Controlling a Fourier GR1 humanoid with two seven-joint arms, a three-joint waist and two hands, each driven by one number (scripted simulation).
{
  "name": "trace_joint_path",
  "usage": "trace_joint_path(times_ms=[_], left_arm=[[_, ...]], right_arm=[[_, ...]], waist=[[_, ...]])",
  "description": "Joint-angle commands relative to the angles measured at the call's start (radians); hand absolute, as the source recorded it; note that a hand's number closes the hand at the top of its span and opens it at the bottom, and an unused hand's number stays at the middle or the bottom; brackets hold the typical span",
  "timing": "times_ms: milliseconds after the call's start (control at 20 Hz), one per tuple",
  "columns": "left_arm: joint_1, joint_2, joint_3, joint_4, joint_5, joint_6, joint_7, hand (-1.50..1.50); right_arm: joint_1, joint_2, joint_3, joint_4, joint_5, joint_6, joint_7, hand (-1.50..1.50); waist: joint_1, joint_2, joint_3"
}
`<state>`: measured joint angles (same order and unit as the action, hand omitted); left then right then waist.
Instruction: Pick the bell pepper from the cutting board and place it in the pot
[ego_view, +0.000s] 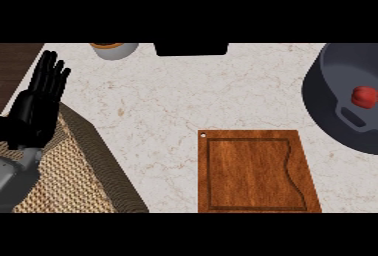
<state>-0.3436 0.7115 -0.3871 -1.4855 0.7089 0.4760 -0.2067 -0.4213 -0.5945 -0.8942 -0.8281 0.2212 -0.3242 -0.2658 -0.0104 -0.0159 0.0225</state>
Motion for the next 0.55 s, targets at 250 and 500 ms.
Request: trace_joint_path(times_ms=[250, 500], left_arm=[[0.039, -0.061, 0.022, 0.028, -0.006, -0.009, -0.027, 0.00], [0.013, -0.083, -0.012, -0.036, -0.025, 0.063, 0.026, 0.00]], right_arm=[[0.169, -0.068, -0.102, -0.042, -0.127, 0.107, -0.053, -1.50], [0.282, -0.109, -0.171, 0.047, -0.192, 0.204, -0.170, -1.50]], waist=[[0.000, 0.015, -0.023], [-0.002, 0.016, -0.021]])
